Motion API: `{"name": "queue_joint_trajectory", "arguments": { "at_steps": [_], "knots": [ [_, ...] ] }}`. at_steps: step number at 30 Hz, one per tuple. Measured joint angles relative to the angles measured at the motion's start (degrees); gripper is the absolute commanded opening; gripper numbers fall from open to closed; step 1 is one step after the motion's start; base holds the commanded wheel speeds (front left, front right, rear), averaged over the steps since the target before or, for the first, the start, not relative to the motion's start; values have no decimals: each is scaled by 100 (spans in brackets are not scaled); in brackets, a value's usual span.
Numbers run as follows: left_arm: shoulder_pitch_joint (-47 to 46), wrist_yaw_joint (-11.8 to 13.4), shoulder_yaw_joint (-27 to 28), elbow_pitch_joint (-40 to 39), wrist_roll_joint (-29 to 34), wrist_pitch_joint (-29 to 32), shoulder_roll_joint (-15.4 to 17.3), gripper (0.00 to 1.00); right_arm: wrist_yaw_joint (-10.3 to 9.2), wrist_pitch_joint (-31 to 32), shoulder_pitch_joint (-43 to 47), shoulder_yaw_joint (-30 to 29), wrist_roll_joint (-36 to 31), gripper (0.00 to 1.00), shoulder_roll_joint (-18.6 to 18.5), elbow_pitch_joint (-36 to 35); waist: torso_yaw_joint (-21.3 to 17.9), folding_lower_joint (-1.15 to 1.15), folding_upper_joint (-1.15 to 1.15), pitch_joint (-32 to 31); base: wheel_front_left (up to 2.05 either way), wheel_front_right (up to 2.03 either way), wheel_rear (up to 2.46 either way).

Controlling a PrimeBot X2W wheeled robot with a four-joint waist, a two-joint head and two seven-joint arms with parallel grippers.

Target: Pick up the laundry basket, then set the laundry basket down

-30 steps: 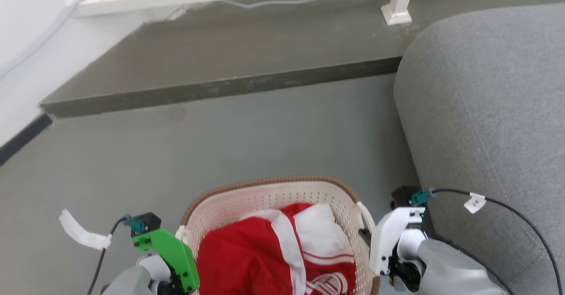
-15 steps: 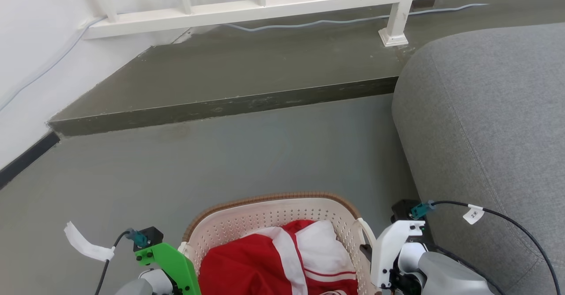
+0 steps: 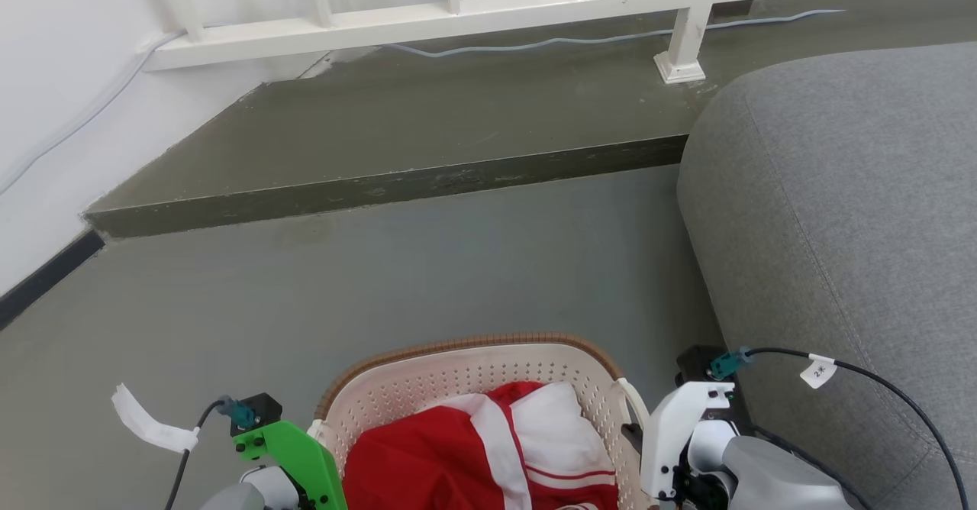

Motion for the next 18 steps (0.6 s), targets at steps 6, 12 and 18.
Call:
{"name": "queue_joint_trajectory", "arguments": {
  "at_steps": [6, 12, 18],
  "knots": [
    [2, 2, -1, 0, -15, 12, -1, 0, 0, 0, -1, 8, 14, 0, 0, 11, 10, 0, 0, 7, 0, 0, 0],
    [4, 3, -1, 1, -51, 26, -4, 0, 0, 0, -2, 10, 19, 0, 0, 27, 15, 0, 0, 21, 0, 0, 0],
    [4, 19, -7, 1, -51, 29, -14, 0, -1, 0, -5, 25, 41, 0, 1, 53, 20, 0, 0, 38, 0, 0, 0]
  ]
}}
